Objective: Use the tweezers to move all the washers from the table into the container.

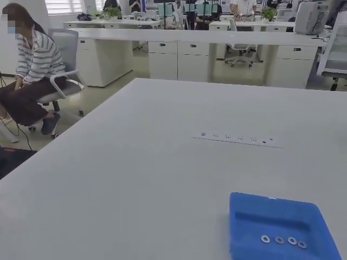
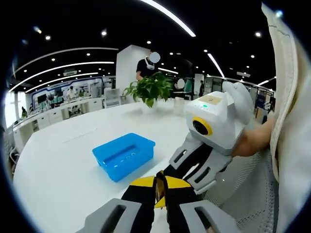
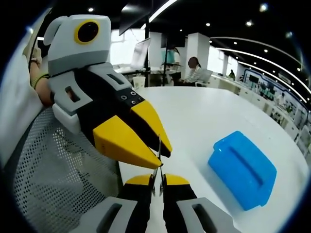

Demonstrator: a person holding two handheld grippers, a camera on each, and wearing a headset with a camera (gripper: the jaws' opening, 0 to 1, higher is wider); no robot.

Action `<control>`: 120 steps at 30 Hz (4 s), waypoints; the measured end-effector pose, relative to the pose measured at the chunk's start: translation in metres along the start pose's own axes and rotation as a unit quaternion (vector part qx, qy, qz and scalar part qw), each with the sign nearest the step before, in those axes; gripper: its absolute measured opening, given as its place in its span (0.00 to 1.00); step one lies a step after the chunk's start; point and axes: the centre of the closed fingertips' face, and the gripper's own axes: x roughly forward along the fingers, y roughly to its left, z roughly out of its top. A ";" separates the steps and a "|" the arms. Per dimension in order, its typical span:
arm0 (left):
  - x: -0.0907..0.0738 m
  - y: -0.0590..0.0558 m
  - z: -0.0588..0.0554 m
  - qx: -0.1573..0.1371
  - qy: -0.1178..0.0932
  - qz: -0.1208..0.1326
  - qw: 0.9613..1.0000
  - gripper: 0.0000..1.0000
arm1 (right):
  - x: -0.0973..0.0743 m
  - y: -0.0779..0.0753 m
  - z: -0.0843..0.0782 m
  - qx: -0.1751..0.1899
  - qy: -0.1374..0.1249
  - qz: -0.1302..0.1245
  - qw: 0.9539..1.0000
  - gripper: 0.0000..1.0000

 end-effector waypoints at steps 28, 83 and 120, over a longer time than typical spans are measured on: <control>0.000 0.010 0.001 -0.059 -0.016 0.015 0.998 0.31 | -0.019 -0.050 -0.005 0.114 -0.047 -0.046 0.991 0.04; 0.000 0.014 -0.002 -0.051 -0.009 0.026 0.998 0.32 | -0.014 -0.055 -0.016 0.160 -0.069 -0.036 0.984 0.04; -0.007 0.042 0.003 -0.050 -0.031 0.104 0.993 0.78 | -0.025 -0.088 0.042 0.089 -0.072 -0.041 0.993 0.03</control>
